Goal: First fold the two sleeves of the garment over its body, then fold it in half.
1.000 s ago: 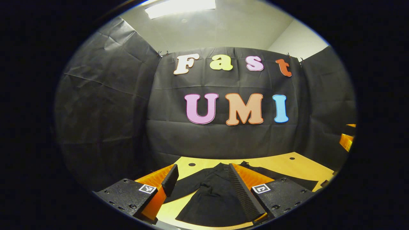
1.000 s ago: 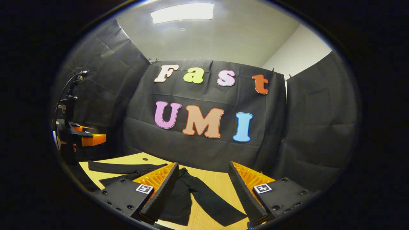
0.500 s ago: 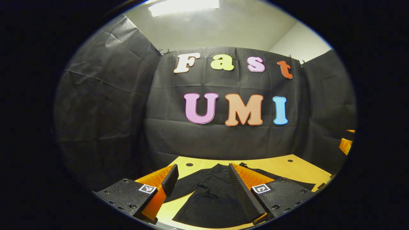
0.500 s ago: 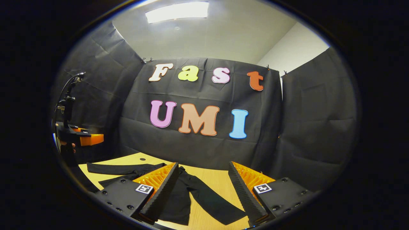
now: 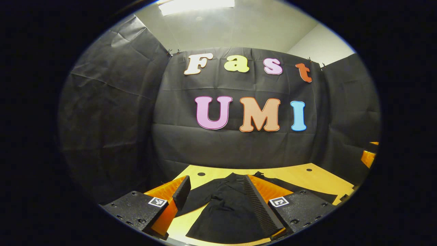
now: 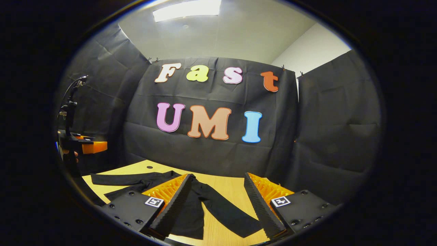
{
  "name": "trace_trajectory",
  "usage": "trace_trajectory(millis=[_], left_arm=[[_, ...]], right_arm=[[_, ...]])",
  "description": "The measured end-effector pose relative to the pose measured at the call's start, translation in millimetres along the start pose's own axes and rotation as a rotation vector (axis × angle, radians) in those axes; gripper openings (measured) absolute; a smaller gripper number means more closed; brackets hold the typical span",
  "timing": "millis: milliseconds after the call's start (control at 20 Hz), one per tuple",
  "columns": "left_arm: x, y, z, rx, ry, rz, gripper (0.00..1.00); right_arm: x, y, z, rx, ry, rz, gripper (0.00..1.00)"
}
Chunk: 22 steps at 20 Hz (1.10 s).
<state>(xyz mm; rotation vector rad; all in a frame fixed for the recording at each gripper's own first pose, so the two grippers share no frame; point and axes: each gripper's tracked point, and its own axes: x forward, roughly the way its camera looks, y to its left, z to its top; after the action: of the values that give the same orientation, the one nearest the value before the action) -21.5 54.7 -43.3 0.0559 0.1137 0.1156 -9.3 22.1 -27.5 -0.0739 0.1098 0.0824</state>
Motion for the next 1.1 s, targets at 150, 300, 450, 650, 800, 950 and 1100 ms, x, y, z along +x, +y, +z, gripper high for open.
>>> trace_trajectory(millis=[150,300,450,650,800,950,1100], left_arm=[[2,12,-2,0.002,0.005,-0.007,0.93],[3,29,-5,0.014,0.014,-0.012,0.92],[2,43,-6,0.034,0.021,-0.003,0.92],[11,48,-11,0.030,0.034,0.036,0.92],[21,38,-9,0.021,0.032,0.063,0.93],[40,14,2,-0.009,0.004,0.061,0.92],[54,-2,15,-0.008,-0.041,0.081,0.92]], right_arm=[[2,-3,-10,0.033,0.031,-0.042,0.98],[5,-5,-21,0.038,0.054,-0.085,1.00],[9,-8,-24,0.027,0.057,-0.112,0.98],[27,-18,-44,0.051,0.092,-0.108,0.98],[47,-37,-67,0.046,0.143,-0.100,0.98],[70,-56,-112,0.038,0.234,-0.052,0.98],[83,-86,-188,0.068,0.414,-0.042,1.00]])
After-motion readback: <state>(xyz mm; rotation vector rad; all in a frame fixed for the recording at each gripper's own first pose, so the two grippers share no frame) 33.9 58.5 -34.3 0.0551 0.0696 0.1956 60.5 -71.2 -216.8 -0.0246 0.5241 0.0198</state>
